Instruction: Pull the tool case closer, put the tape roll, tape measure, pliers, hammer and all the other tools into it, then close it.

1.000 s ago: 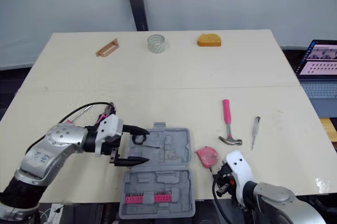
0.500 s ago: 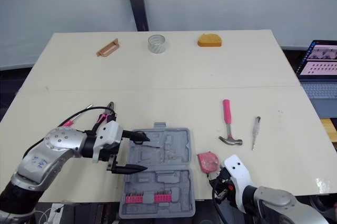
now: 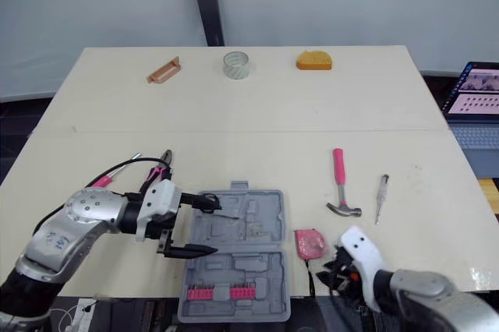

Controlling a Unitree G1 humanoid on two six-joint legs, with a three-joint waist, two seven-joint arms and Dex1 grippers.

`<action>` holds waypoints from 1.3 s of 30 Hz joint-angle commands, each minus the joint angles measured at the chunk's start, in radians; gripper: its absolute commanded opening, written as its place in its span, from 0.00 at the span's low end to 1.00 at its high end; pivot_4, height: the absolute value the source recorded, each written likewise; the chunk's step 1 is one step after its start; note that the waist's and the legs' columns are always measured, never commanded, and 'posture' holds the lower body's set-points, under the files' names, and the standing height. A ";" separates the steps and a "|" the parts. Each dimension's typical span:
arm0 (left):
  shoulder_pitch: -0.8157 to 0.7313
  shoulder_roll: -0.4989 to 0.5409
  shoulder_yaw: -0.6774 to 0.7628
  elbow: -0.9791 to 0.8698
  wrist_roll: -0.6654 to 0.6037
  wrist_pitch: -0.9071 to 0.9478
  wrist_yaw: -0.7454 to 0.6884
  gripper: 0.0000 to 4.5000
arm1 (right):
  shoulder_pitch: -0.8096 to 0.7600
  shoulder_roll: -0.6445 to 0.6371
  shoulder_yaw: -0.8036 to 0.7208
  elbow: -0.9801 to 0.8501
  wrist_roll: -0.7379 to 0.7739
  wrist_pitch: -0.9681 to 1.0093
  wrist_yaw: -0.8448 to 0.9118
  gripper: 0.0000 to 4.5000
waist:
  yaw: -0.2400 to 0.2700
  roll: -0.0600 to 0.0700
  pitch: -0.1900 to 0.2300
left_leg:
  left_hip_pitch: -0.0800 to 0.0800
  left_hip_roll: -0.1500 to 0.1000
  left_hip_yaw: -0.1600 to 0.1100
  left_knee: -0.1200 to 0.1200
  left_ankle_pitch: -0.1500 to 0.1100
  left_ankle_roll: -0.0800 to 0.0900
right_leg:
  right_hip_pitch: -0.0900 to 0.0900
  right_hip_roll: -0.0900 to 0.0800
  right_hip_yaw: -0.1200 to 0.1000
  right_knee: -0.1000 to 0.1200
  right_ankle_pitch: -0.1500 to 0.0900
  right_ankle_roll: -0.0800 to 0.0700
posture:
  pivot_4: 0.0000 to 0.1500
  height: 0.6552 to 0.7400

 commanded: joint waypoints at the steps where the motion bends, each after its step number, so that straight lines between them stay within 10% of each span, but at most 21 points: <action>1: -0.001 -0.005 0.006 -0.025 0.010 -0.054 -0.012 1.00 | -0.062 -0.065 -0.026 0.064 -0.035 -0.203 0.185 0.86 | 0.000 0.000 0.000 | 0.000 0.000 0.000 0.000 0.000 0.000 | 0.000 0.000 0.000 0.000 0.000 0.000 | 1.00 1.00; 10: 0.098 0.018 0.009 -0.060 0.065 -0.247 -0.050 1.00 | -0.273 -0.085 0.228 0.447 -0.373 -0.995 0.550 0.99 | -0.001 0.000 0.000 | 0.000 0.001 0.001 0.000 0.000 0.000 | 0.001 0.000 0.000 -0.002 0.000 0.000 | 1.00 1.00; 39: 0.120 0.005 -0.011 -0.115 0.081 -0.204 0.026 1.00 | -0.452 0.103 0.398 0.768 -0.558 -1.150 0.509 0.99 | -0.002 0.000 0.000 | 0.001 0.001 0.000 0.001 0.000 0.000 | 0.002 0.000 -0.001 -0.001 0.000 0.000 | 1.00 1.00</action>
